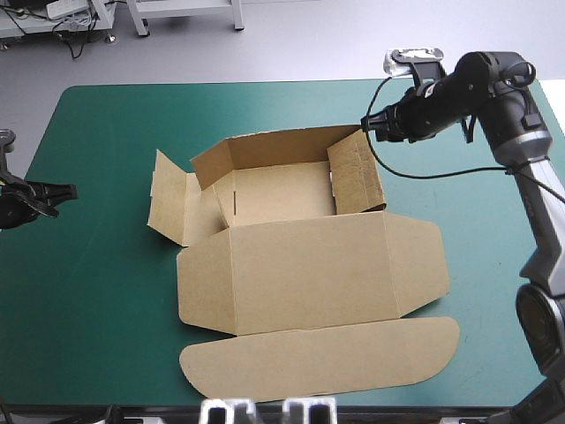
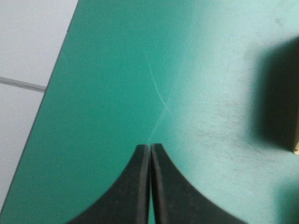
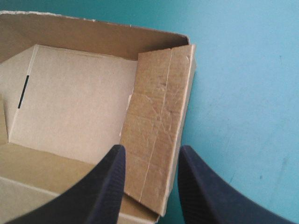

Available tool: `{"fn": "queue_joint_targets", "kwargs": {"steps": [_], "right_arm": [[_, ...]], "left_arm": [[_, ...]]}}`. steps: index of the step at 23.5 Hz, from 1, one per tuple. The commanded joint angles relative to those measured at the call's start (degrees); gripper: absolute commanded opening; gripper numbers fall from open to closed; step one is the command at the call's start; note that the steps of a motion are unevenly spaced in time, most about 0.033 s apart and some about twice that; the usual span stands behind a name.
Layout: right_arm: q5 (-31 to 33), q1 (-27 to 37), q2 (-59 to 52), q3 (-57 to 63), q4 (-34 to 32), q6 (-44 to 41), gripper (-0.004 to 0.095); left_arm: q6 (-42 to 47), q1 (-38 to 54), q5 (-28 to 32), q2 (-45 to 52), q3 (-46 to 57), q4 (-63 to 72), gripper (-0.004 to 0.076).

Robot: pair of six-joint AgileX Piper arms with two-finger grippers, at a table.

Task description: Fold the box

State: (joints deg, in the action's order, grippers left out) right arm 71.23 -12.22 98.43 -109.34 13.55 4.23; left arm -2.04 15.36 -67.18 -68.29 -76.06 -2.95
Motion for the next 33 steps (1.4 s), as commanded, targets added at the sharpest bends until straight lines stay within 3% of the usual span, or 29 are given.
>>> {"fn": "queue_joint_targets", "kwargs": {"steps": [1,9,13,19,21,23,24,33], "right_arm": [[0.4,0.1,-5.9,5.2,0.2,1.2,0.0349],[-8.4,0.1,-1.2,12.1,0.9,4.9,0.0349],[-13.8,0.1,3.5,12.1,5.4,10.1,0.0349],[-16.6,0.1,9.5,12.1,5.7,12.4,0.0346],[-16.7,0.1,11.2,12.1,7.3,13.2,0.0259],[-17.0,0.1,12.3,12.1,9.0,13.2,0.0016],[-17.1,0.1,12.3,12.1,9.1,12.9,-0.0012],[-11.3,0.1,6.4,8.9,9.5,11.2,-0.0019]], "left_arm": [[-2.2,0.5,2.6,0.8,-1.8,5.9,-0.0006],[-7.5,0.5,3.0,-0.4,-1.8,21.4,-0.0007],[-7.9,0.5,2.6,-0.4,-1.8,22.3,-0.0007],[-7.6,0.5,3.5,-0.4,-1.8,22.3,-0.0008],[-8.1,0.5,4.9,-0.4,-1.8,22.2,-0.0008],[-8.1,0.5,7.1,-0.6,-1.8,22.1,-0.0008],[-8.1,0.5,7.9,-1.0,-1.8,22.1,-0.0008],[-9.5,3.9,9.0,-7.2,-1.8,22.6,-0.0008]]}}
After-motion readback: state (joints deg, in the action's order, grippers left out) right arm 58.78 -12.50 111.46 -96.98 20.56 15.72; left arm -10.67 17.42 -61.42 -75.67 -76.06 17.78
